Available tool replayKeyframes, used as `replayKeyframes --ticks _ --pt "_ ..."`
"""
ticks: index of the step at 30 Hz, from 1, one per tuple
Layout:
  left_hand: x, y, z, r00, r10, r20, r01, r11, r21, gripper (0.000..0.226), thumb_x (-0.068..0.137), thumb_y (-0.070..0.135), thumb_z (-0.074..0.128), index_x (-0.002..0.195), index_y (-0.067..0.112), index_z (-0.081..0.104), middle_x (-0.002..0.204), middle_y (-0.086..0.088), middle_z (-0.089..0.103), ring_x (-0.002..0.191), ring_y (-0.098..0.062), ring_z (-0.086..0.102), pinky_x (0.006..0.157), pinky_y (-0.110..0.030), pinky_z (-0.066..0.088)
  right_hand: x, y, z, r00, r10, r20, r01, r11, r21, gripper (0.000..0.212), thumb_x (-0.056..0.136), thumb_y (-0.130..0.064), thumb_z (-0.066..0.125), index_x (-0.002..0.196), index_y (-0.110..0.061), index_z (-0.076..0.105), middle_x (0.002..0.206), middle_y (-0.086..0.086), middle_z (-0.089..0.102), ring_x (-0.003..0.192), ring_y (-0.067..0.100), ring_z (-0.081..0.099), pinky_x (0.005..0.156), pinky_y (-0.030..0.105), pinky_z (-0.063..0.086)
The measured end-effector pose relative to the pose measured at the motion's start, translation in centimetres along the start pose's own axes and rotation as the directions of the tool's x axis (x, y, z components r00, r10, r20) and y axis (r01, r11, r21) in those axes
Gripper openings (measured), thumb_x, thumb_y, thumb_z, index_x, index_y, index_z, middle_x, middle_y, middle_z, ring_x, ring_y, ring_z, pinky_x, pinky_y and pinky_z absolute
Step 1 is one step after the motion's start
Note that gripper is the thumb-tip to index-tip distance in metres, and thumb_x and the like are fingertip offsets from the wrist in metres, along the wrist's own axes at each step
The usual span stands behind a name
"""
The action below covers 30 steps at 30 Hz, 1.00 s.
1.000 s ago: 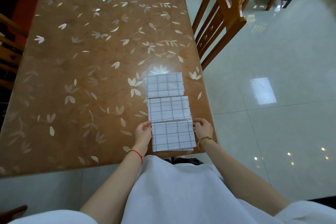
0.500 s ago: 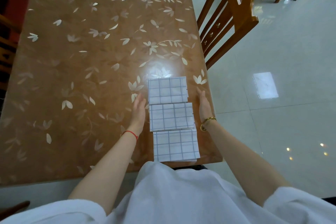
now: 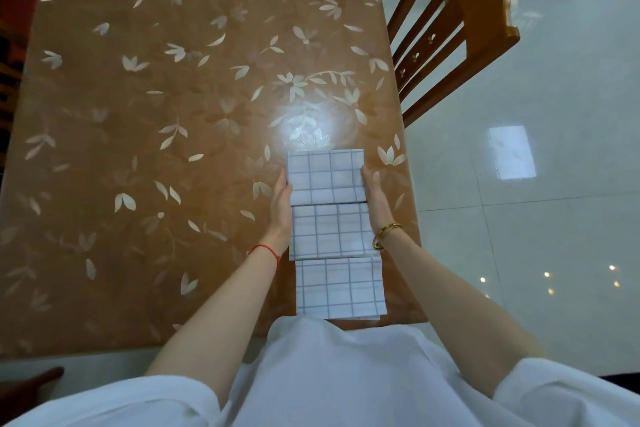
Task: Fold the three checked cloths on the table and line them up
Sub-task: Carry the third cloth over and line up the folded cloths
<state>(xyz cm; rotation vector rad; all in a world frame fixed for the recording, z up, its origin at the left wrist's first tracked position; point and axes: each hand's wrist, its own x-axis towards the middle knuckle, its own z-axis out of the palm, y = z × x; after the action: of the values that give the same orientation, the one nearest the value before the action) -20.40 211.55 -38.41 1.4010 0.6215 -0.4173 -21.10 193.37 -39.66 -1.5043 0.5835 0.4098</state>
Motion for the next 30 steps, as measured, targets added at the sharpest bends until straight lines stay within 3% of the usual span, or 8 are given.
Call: replayKeyframes --ticks 5,8,11,14,18,24,28,30 --pt "-0.2 0.1 0.1 1.0 0.017 0.006 -0.017 1.0 0.007 0.048 0.106 0.024 0.036 0.154 0.021 0.029 0.158 0.002 0.033 0.143 -0.018 0.035 0.118 -0.044 0.031 0.1 0.0 0.4 0.999 0.03 -0.02 -0.029 0.999 0.027 0.066 0.097 -0.065 0.011 0.15 -0.031 0.029 0.159 -0.006 0.024 0.148 0.016 0.018 0.121 0.044 0.01" --pt "-0.3 0.2 -0.2 1.0 0.022 0.007 -0.022 1.0 0.005 0.049 0.107 0.023 0.034 0.155 0.019 0.026 0.16 0.003 0.029 0.146 -0.017 0.03 0.115 -0.03 0.029 -0.3 -0.2 -0.6 0.997 0.009 -0.074 -0.007 0.999 0.031 0.067 0.098 -0.063 0.016 0.15 -0.023 0.033 0.152 -0.007 0.035 0.144 0.015 0.027 0.119 0.036 0.012" --pt "-0.7 -0.3 -1.1 0.999 0.036 -0.021 -0.035 0.999 0.014 0.048 0.108 0.022 0.029 0.155 0.018 0.025 0.161 0.003 0.024 0.148 -0.014 0.023 0.106 -0.021 0.026 -0.9 0.5 -1.8 0.997 0.022 -0.073 -0.017 0.997 0.073 0.075 0.085 -0.081 0.019 0.146 -0.039 0.035 0.154 -0.018 0.027 0.147 0.009 0.012 0.122 0.044 -0.001" --pt "-1.6 -1.5 -1.9 0.998 0.048 -0.027 -0.047 0.998 0.033 0.046 0.108 0.025 0.03 0.154 0.021 0.029 0.161 0.004 0.027 0.148 -0.014 0.024 0.109 -0.024 0.025 -1.9 1.9 -2.7 0.996 0.035 -0.079 -0.03 0.997 0.065 0.077 0.078 -0.088 0.022 0.142 -0.048 0.036 0.161 -0.013 0.016 0.149 0.008 0.0 0.122 0.045 0.0" --pt "-4.3 -2.7 -2.2 0.999 0.026 -0.03 -0.025 0.999 0.024 0.046 0.108 0.026 0.032 0.153 0.019 0.031 0.155 0.004 0.035 0.14 -0.011 0.034 0.106 -0.025 0.032 -4.3 3.0 -2.1 0.998 0.008 -0.065 -0.002 0.997 0.082 0.065 0.097 -0.064 0.017 0.149 -0.029 0.034 0.152 -0.017 0.03 0.14 0.001 0.02 0.121 0.033 0.011" --pt "-5.5 -3.6 -2.7 1.0 -0.008 -0.021 0.008 1.0 0.013 0.044 0.107 0.031 0.034 0.15 0.021 0.037 0.153 -0.001 0.041 0.138 -0.016 0.04 0.107 -0.029 0.035 -5.1 4.2 -1.6 0.999 0.01 -0.039 -0.006 0.995 0.096 0.067 0.097 -0.062 0.015 0.15 -0.025 0.031 0.157 -0.005 0.03 0.146 0.015 0.023 0.122 0.041 0.012" --pt "-5.8 -3.3 -3.2 0.999 -0.001 -0.035 0.001 1.0 0.007 0.044 0.108 0.025 0.033 0.151 0.018 0.036 0.152 -0.002 0.041 0.137 -0.013 0.038 0.114 -0.032 0.033 -5.1 3.9 -2.0 0.997 0.051 -0.06 -0.043 0.992 0.118 0.086 0.086 -0.077 0.029 0.15 -0.02 0.031 0.156 -0.002 0.032 0.144 0.015 0.029 0.119 0.036 0.02" --pt "-6.0 -3.4 -3.6 0.999 0.003 -0.037 -0.002 1.0 0.01 0.044 0.108 0.025 0.031 0.151 0.018 0.036 0.155 -0.001 0.038 0.143 -0.017 0.034 0.119 -0.037 0.028 -5.7 4.0 -2.4 0.993 0.046 -0.105 -0.039 0.997 0.072 0.069 0.097 -0.062 0.027 0.15 -0.017 0.032 0.155 0.002 0.034 0.142 0.016 0.032 0.115 0.03 0.025"
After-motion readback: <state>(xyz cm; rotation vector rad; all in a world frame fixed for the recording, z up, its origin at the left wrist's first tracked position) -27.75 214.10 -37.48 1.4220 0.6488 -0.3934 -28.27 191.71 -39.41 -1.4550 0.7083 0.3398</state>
